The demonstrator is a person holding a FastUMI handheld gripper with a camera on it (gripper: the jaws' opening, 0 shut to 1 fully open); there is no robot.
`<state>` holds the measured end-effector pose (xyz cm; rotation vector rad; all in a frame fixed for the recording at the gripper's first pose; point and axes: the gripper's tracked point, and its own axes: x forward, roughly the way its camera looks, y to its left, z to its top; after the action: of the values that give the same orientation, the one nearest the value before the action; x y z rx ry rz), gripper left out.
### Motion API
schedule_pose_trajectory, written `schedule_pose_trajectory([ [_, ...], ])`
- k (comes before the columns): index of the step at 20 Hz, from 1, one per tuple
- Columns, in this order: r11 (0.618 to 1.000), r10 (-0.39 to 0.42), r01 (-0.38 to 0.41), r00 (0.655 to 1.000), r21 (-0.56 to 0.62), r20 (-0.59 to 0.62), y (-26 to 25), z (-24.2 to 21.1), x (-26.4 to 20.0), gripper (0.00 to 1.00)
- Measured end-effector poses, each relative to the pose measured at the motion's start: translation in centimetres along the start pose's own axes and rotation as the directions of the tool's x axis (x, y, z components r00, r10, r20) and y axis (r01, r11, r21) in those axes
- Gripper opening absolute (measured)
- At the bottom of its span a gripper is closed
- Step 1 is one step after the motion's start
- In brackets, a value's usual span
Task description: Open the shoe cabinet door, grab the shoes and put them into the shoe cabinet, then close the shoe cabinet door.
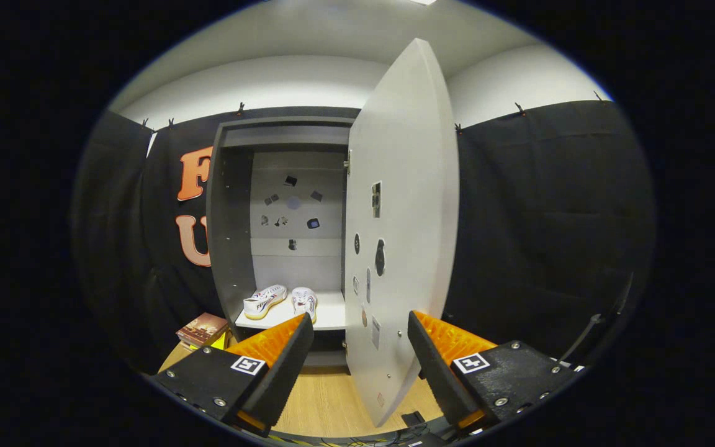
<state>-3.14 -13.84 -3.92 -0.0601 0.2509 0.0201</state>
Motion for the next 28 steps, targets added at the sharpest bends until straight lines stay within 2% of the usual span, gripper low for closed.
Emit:
schedule_pose_trajectory([
  [4, 0.993, -0.113, 0.113, 0.994, -0.027, 0.013, -5.0, 0.3, -1.9, 0.95],
  [11, 0.976, -0.211, 0.211, 0.977, 0.048, 0.009, -11.7, -0.2, -1.3, 0.95],
  [15, 0.977, -0.209, 0.208, 0.978, 0.044, 0.009, -12.9, 0.6, 1.1, 0.95],
  [20, 0.989, -0.147, 0.146, 0.989, 0.025, 0.027, -11.3, 2.0, 3.1, 0.95],
  [24, 0.99, -0.141, 0.141, 0.989, -0.014, 0.036, -10.8, 2.3, 3.3, 0.92],
  [28, 0.993, -0.118, 0.118, 0.993, -0.004, 0.025, -9.4, 2.2, 3.0, 0.9],
])
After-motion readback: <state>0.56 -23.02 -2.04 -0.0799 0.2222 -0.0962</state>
